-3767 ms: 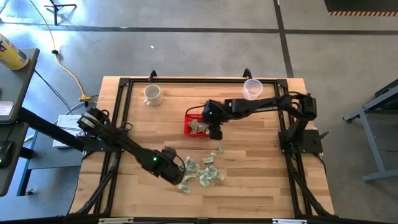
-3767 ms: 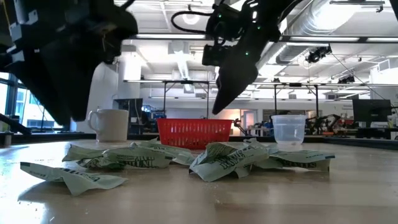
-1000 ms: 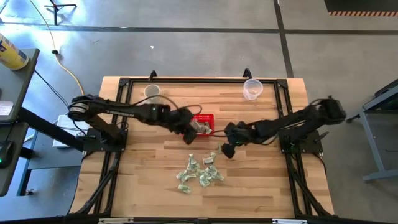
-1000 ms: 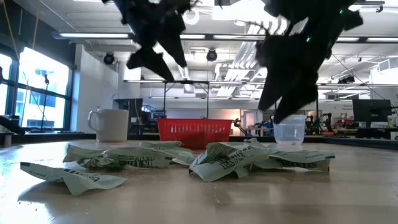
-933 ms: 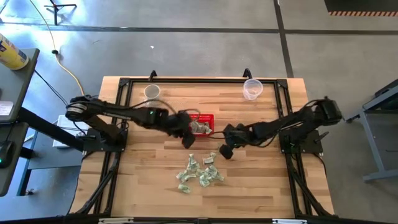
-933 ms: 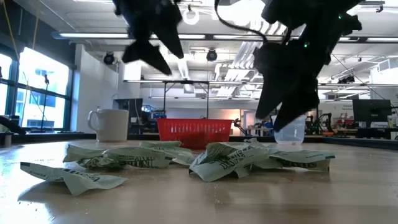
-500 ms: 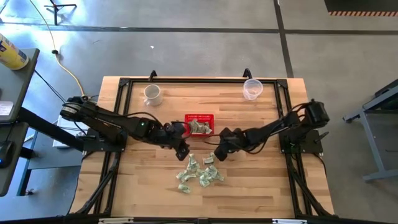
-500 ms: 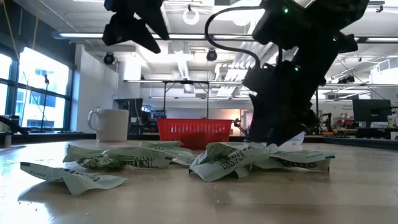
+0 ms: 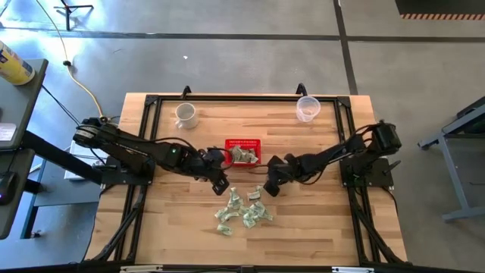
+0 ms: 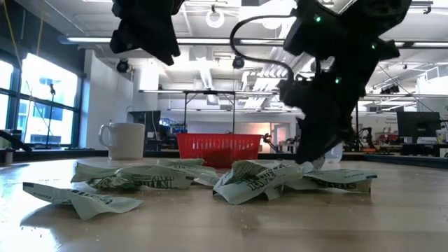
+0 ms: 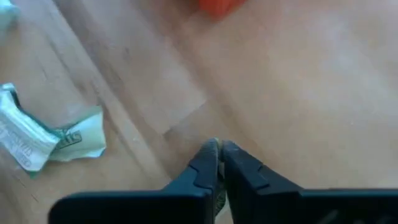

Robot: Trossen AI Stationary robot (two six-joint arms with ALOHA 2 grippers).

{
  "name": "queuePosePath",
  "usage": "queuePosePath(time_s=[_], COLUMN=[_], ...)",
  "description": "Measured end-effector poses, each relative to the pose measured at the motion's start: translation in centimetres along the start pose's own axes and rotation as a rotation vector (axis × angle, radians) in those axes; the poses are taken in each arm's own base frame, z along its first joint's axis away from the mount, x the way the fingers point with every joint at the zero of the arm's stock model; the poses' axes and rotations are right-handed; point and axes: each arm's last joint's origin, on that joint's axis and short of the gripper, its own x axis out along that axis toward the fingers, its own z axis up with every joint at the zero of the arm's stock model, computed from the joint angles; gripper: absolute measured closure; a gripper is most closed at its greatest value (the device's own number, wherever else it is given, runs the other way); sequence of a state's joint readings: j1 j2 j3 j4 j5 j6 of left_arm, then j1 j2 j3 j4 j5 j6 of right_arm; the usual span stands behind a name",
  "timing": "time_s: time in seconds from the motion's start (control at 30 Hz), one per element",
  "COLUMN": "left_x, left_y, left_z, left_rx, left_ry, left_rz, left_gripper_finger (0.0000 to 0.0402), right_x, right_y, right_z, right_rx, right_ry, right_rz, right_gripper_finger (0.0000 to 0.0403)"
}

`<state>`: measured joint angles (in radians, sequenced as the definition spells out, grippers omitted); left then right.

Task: Pick and place items into bin
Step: Put the stevia packet into the red bin

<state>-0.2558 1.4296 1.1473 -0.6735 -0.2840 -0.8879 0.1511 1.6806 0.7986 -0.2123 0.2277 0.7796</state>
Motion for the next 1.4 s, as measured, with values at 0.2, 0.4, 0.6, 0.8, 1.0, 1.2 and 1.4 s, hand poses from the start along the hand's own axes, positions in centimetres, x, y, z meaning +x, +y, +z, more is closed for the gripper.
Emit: queuePosePath(time_s=[0.2,0.4,0.6,0.8,1.0,1.2,1.4], left_x=[0.3,1.8,4.1,4.7,4.8,6.6,5.9], left_y=[0.5,0.3,0.3,-1.0,-3.2,-4.4,-4.6], left_z=[-0.9,-3.0,-5.6,-7.9,-10.7,-11.7,-10.9], left_rx=[0.035,0.04,-0.16,-0.263,-0.227,-0.265,-0.348], left_ry=[0.09,0.125,0.124,0.168,0.242,0.284,0.255], left_rz=[0.059,-0.001,-0.112,-0.19,-0.241,-0.154,-0.143], left_gripper_finger=[0.0278,0.0293,0.0283,0.0233,0.0177,0.0142,0.0157], right_x=[-5.9,-6.9,-3.0,-3.4,-7.0,-7.4,-3.9], right_y=[-1.3,-2.0,-1.7,0.1,1.6,1.5,1.3], right_z=[5.6,10.0,12.0,14.6,14.4,10.9,5.3], right_rx=[0.057,-0.095,-0.122,-0.197,-0.437,-0.556,-0.67], right_ry=[-0.295,-0.34,-0.267,-0.284,-0.258,-0.112,0.065], right_rz=[0.112,0.339,0.332,0.35,0.185,0.077,0.216], right_gripper_finger=[0.0395,0.0364,0.0262,0.0149,0.0103,0.01,0.0102])
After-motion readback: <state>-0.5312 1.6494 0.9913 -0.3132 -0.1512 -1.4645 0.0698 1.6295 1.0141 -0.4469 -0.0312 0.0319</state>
